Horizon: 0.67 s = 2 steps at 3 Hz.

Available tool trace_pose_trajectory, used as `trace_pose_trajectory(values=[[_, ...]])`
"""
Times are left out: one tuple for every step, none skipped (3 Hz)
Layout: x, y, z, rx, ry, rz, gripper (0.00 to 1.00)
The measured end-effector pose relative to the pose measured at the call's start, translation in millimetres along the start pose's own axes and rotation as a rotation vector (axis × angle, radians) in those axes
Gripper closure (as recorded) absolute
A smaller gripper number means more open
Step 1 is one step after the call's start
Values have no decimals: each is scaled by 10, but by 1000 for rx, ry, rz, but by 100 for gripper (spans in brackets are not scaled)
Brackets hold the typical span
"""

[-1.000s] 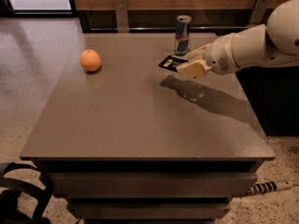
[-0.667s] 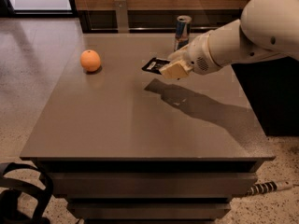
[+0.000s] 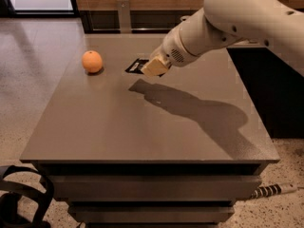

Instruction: Move rxbar chocolate near orange

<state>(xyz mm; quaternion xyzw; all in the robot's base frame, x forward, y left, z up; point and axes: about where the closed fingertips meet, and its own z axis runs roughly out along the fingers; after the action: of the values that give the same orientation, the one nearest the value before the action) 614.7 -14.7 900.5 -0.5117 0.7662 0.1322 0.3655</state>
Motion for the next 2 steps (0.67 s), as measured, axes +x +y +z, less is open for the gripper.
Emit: trace_pose_trajectory(values=[[-144,-83,161,-25,-11,-15,100],[-262,-148,359,-67,-48,-28,100]])
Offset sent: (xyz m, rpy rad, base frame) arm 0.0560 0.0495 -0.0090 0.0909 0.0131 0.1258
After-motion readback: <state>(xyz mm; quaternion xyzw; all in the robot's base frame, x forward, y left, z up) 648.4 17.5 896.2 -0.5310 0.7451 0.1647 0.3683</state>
